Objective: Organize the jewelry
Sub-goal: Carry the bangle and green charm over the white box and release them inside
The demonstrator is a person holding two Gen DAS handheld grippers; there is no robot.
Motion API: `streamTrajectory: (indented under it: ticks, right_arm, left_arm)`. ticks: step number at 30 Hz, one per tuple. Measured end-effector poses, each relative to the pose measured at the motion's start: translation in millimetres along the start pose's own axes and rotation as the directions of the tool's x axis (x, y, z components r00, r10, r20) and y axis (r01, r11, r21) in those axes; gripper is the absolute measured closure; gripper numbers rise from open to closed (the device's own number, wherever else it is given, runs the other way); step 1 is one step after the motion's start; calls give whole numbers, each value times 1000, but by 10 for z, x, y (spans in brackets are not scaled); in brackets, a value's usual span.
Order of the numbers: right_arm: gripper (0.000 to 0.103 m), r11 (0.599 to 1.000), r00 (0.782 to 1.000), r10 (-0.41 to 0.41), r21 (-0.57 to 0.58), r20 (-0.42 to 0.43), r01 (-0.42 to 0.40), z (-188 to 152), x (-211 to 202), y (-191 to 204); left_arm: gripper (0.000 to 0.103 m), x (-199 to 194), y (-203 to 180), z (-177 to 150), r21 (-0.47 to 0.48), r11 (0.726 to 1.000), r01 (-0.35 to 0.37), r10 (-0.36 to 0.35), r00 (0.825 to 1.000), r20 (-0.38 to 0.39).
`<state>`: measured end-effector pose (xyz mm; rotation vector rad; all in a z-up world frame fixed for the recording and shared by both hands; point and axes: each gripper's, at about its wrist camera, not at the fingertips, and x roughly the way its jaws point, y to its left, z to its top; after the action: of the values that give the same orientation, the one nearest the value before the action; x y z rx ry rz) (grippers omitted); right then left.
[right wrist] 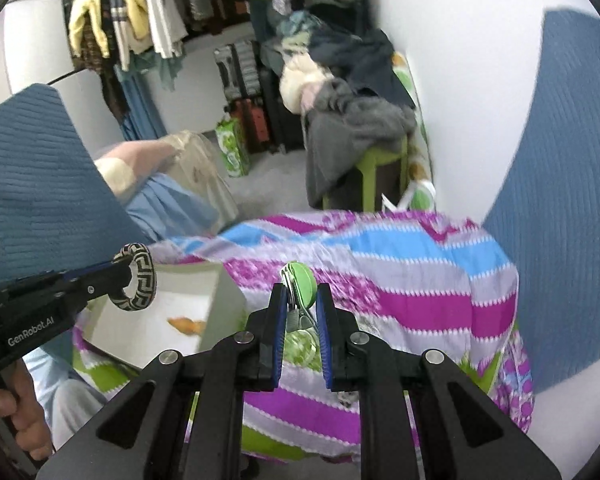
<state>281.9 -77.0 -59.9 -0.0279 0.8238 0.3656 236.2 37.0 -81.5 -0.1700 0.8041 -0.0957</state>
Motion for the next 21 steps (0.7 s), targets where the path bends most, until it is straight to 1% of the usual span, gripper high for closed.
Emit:
streamTrajectory:
  ticks: [4, 10, 15, 19, 21]
  right_arm:
    - [91, 999, 999, 28, -30, 41, -27, 138, -78, 305]
    - [91, 995, 996, 76, -60, 55, -73, 204, -24, 682]
    - [91, 994, 995, 91, -67, 45, -88, 147, 153, 924]
    - [91, 994, 996, 90, -63, 27, -88, 50, 344, 1070]
    - [91, 993, 996, 90, -71, -6, -90, -20, 489, 1151]
  left_arm:
    - [96, -237, 175, 78, -3, 1000, -22, 22, 999, 40]
    - [96, -448, 542, 58, -37, 998, -59, 61, 996, 68]
    - [96, -490, 865, -55, -76, 994, -80, 85, 994, 62]
    - [96, -371, 1139, -194, -113, 989, -93, 97, 995, 27]
    - [96, -293, 1278, -273, -129, 987, -96, 98, 995, 8]
